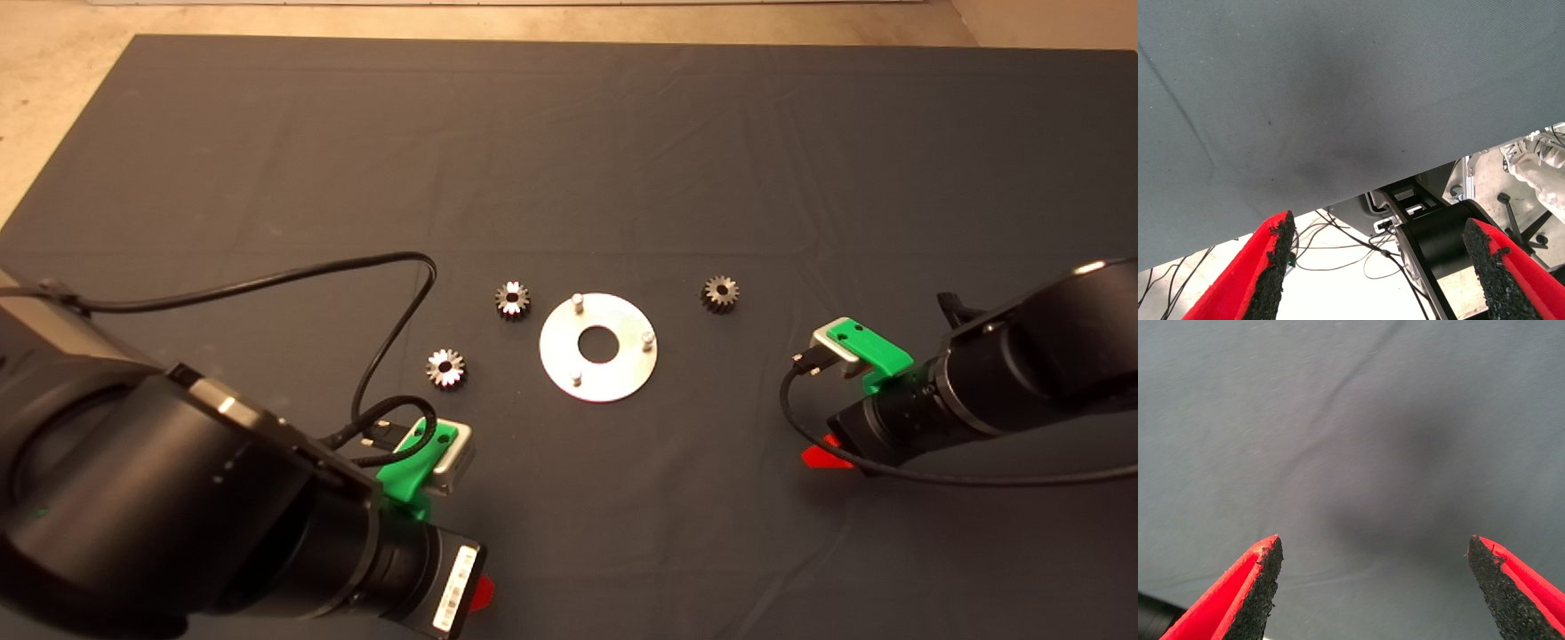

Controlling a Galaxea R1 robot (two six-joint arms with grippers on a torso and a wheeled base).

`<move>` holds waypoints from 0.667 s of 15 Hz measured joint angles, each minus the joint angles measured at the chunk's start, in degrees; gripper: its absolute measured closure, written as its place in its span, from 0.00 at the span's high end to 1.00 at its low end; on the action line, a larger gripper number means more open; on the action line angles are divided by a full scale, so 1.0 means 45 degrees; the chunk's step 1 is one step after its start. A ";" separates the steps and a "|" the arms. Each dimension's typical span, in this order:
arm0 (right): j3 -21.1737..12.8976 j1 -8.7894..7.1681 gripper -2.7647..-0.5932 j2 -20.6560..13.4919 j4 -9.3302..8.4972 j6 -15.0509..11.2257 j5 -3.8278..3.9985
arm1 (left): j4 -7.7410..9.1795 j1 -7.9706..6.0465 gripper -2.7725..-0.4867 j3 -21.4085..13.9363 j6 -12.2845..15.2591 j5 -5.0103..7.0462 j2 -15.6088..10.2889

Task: Install three planetary gears onto the carrier pins

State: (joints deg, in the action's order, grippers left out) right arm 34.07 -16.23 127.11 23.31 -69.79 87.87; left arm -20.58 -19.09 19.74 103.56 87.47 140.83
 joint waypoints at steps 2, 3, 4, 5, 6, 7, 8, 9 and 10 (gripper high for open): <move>0.0263 -0.0163 0.67 0.0004 0.0000 0.0190 0.0000 | 0.0001 0.0000 0.57 0.0000 0.0041 -0.0003 0.0085; 0.0379 -0.0331 0.67 -0.0002 0.0003 0.0233 -0.0011 | 0.0001 0.0005 0.57 0.0000 0.0068 -0.0003 0.0108; 0.0496 -0.0442 0.67 -0.0023 0.0011 0.0268 -0.0019 | 0.0001 0.0000 0.57 0.0000 0.0073 0.0001 0.0116; 0.0636 -0.0461 0.67 -0.0075 0.0012 0.0301 -0.0035 | 0.0001 0.0005 0.57 0.0000 0.0079 -0.0003 0.0147; 0.0825 -0.0466 0.67 -0.0100 0.0008 0.0312 -0.0125 | 0.0001 0.0005 0.57 0.0000 0.0092 -0.0014 0.0176; 0.1069 -0.0520 0.67 -0.0102 0.0008 0.0323 -0.0414 | 0.0001 0.0005 0.57 0.0000 0.0108 -0.0003 0.0176; 0.1343 -0.0604 0.67 -0.0102 0.0011 0.0390 -0.0754 | 0.0001 0.0005 0.57 0.0000 0.0108 0.0002 0.0206; 0.1535 -0.0675 0.67 -0.0094 0.0024 0.0466 -0.1070 | 0.0001 0.0011 0.57 0.0000 0.0114 -0.0003 0.0233; 0.1659 -0.0710 0.67 -0.0075 0.0027 0.0504 -0.1415 | 0.0001 0.0007 0.57 0.0000 0.0116 0.0002 0.0238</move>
State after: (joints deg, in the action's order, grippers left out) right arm 41.53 -19.42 126.77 23.43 -67.52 81.50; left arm -20.58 -19.06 19.74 104.08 87.48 141.90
